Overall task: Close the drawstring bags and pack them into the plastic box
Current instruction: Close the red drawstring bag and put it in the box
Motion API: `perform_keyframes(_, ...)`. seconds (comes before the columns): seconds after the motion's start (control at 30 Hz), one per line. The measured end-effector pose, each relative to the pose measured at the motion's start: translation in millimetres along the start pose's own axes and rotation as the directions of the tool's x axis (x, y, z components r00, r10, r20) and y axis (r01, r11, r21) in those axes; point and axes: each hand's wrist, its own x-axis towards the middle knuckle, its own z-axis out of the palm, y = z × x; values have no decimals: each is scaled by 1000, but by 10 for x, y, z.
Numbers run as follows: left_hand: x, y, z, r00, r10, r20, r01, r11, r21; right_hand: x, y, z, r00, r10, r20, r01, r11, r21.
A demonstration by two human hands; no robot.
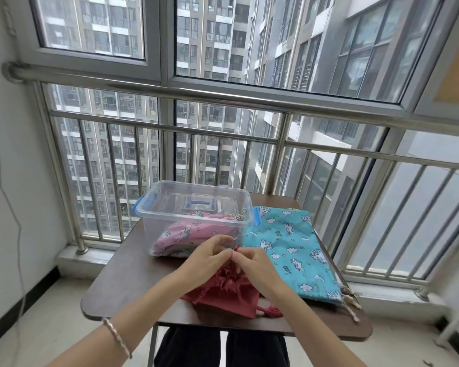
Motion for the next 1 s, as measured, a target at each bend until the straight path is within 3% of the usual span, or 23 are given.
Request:
perform_keyframes(0.2,0,24,51,999,6,-43,0,990,144,-12,30,138,985,-35,-170,44,998,54)
perform_keyframes(0.33,-2,-35,28,996,40,-85,-16,964,266,-15,29,133,972,17,-233,29,981,193)
perform_keyframes(0.57,-3,-66,-2,994,-18,-109,35,988,151,-48,63,69,985,-26,-171,45,993,109)
perform_keyframes(0.67,-21,-62,-12,992,-119,-27,120,993,5,-42,74,67,980,-26,-195,46,994,100)
perform_keyframes(0.8,-92,-46,7,994,-94,51,98,990,-97,-34,77,27,985,-33,-168,42,998,50)
perform_keyframes(1.0,-78,-105,19,999,43,-11,-42,994,101,-39,91,-2,995,-27,-96,30,999,32)
